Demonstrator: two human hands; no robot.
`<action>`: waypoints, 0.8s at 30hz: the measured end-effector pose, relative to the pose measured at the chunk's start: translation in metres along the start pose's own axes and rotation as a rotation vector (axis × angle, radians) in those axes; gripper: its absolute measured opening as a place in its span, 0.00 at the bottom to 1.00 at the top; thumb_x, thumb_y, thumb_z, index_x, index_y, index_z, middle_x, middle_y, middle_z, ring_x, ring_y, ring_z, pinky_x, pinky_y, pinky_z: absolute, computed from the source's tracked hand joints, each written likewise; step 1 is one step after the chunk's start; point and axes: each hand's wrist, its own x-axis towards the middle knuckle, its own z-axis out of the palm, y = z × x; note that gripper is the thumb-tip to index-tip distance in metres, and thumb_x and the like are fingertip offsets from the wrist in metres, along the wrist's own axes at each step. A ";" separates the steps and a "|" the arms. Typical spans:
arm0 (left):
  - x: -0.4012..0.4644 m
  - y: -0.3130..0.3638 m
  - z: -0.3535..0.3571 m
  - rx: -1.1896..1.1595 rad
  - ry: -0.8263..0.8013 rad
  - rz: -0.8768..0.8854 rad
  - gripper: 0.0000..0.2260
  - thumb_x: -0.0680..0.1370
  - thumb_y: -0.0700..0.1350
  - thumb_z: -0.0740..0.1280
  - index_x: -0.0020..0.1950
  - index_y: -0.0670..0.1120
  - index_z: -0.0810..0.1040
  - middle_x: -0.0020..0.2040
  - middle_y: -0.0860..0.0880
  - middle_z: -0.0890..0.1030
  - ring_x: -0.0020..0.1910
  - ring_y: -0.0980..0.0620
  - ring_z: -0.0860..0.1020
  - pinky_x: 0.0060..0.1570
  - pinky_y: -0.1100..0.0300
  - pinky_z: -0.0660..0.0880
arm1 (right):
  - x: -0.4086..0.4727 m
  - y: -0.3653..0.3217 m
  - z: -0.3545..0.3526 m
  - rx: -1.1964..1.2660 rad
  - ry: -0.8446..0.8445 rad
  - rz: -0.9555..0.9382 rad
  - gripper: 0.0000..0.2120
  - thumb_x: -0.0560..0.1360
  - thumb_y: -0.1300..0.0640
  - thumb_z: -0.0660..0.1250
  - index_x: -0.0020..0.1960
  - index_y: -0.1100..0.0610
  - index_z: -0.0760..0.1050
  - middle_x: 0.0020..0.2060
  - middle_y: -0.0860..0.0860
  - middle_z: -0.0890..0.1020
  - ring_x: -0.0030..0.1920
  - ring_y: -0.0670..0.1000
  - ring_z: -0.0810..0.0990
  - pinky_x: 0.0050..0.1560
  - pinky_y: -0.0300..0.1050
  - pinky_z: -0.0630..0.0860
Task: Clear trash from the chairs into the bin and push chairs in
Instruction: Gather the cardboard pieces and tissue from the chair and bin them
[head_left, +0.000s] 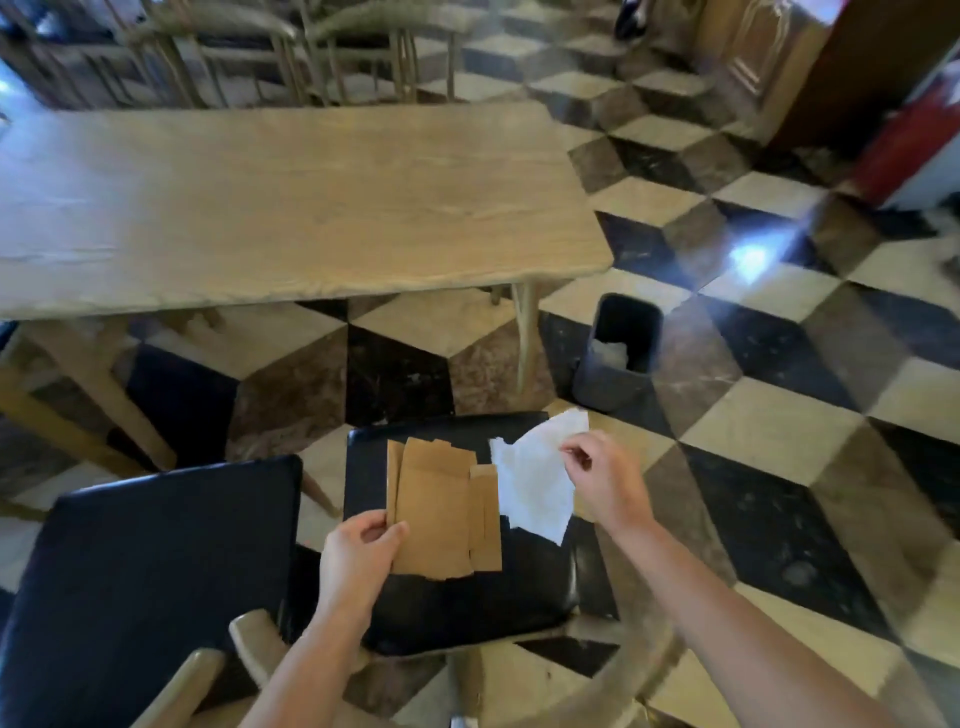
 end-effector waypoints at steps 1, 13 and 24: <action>-0.012 0.003 0.004 0.008 -0.022 0.016 0.07 0.75 0.41 0.69 0.53 0.44 0.79 0.46 0.47 0.82 0.47 0.48 0.80 0.51 0.49 0.79 | -0.007 -0.004 -0.018 -0.011 0.040 0.004 0.02 0.70 0.69 0.69 0.40 0.64 0.79 0.35 0.58 0.81 0.36 0.55 0.78 0.37 0.51 0.76; -0.106 0.052 0.137 0.148 -0.198 0.206 0.09 0.75 0.42 0.69 0.55 0.46 0.78 0.45 0.50 0.80 0.45 0.53 0.79 0.44 0.58 0.76 | -0.075 0.063 -0.176 -0.115 0.225 0.081 0.01 0.72 0.66 0.69 0.42 0.63 0.80 0.37 0.56 0.82 0.37 0.49 0.78 0.38 0.35 0.74; -0.140 0.107 0.345 0.081 -0.152 0.114 0.13 0.75 0.43 0.69 0.59 0.45 0.78 0.50 0.47 0.82 0.48 0.49 0.80 0.52 0.50 0.79 | -0.038 0.220 -0.286 -0.114 0.218 0.106 0.03 0.72 0.66 0.70 0.46 0.63 0.80 0.41 0.57 0.84 0.41 0.54 0.81 0.41 0.39 0.74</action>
